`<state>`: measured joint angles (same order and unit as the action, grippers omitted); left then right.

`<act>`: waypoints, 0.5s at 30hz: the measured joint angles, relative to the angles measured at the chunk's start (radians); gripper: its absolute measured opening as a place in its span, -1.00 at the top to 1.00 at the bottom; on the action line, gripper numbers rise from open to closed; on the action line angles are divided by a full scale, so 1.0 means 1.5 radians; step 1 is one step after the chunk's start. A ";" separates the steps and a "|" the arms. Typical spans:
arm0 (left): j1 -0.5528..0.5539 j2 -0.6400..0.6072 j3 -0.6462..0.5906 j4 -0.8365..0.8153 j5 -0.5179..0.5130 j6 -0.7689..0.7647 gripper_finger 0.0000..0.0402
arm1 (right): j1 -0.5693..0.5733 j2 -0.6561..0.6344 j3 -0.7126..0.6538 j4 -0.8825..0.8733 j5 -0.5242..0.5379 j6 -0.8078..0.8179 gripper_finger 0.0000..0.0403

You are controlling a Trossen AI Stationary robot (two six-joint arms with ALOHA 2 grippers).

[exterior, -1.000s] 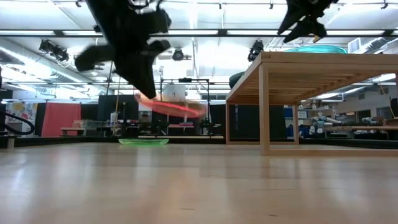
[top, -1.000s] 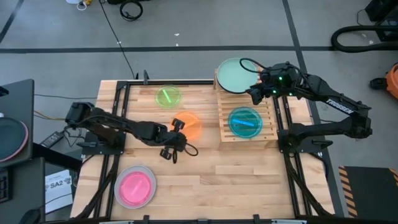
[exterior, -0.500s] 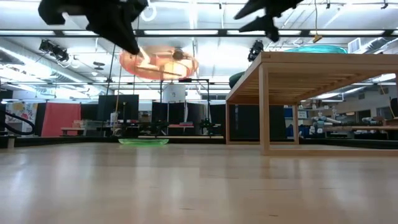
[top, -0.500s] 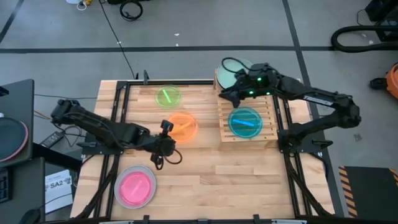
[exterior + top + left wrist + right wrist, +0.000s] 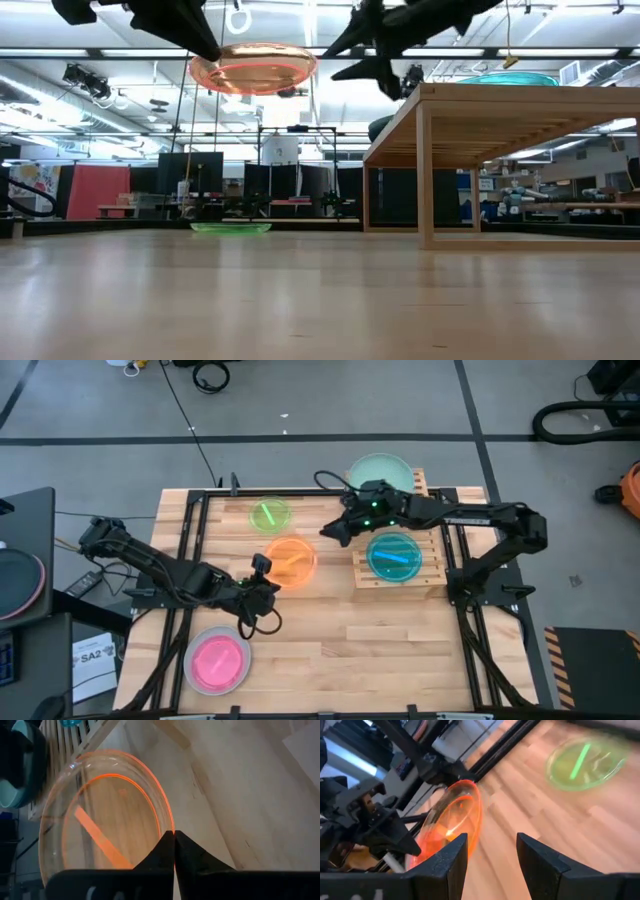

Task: Place and stack plates onto a shelf
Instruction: Stack the light orange plate on top of the light blue plate on the shelf

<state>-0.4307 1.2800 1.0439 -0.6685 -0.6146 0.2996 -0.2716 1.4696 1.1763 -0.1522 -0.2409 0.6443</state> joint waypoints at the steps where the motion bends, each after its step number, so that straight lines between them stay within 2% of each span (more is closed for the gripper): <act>1: 0.000 0.000 0.000 0.000 0.000 0.000 0.98 | 0.002 0.010 0.000 0.009 -0.010 0.008 0.13; 6: 0.000 0.000 0.000 0.002 -0.012 0.001 0.98 | 0.013 0.050 0.000 0.045 -0.046 0.036 0.13; 15: 0.001 0.000 0.000 0.002 -0.014 0.002 0.98 | 0.033 0.075 0.000 0.060 -0.055 0.048 0.13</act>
<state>-0.4290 1.2804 1.0439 -0.6655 -0.6357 0.3019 -0.2216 1.5825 1.1767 -0.0629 -0.3237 0.7158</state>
